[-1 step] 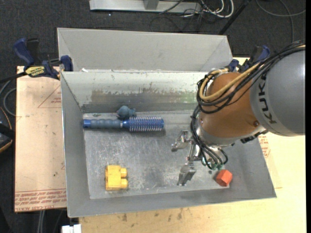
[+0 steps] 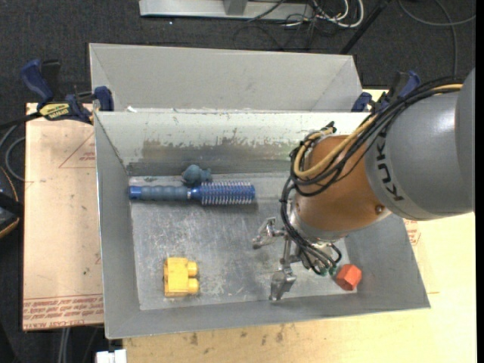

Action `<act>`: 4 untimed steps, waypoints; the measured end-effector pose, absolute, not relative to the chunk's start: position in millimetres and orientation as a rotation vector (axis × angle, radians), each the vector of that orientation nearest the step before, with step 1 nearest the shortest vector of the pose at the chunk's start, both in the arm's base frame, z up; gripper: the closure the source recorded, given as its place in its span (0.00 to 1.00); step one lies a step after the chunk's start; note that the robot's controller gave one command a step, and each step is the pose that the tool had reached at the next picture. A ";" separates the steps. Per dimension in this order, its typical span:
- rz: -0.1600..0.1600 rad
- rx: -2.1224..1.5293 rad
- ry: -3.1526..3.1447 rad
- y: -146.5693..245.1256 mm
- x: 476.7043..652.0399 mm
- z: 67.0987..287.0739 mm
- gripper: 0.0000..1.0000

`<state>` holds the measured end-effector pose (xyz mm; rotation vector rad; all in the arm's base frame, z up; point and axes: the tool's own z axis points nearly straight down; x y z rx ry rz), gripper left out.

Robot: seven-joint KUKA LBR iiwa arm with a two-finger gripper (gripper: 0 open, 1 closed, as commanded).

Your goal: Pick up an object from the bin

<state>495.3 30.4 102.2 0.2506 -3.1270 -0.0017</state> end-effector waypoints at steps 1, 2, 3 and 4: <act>-0.008 0.138 -3.141 131.4 490.8 116.7 0.00; -0.008 0.138 -3.139 199.9 489.3 91.4 0.00; -0.002 0.127 -3.140 194.9 490.5 92.4 1.00; -0.006 0.115 -3.149 188.8 491.0 219.4 1.00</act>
Offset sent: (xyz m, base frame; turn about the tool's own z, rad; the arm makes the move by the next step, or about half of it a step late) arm -0.0041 0.0944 0.0146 0.0811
